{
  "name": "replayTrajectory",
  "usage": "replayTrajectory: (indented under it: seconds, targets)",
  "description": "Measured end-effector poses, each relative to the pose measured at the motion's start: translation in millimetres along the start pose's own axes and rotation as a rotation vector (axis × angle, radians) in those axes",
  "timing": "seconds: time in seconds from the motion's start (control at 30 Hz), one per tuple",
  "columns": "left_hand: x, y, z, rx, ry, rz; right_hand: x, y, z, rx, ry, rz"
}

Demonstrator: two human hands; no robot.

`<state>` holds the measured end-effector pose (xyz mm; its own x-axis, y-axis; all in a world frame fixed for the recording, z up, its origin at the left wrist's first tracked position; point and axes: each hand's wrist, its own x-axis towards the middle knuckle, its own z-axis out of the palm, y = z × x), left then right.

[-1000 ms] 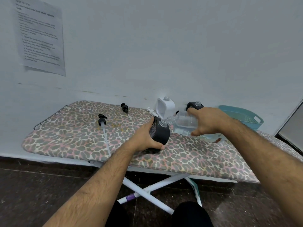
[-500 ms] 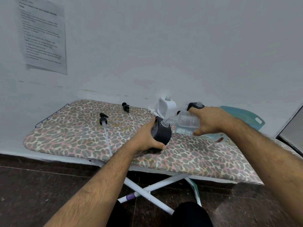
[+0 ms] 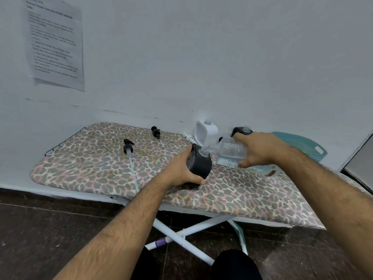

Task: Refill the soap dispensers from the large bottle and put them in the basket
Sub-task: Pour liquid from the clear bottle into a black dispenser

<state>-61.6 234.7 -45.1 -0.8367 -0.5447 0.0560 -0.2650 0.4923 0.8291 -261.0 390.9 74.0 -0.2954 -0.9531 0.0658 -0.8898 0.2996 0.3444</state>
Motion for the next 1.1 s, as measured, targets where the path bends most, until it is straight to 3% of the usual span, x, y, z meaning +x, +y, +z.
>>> replayTrajectory:
  seconds: [1.1]
  targets:
    - [-1.9, 4.3, 0.4, 0.001, 0.004, -0.022, -1.9, 1.1, 1.6, 0.008, -0.007, -0.01]
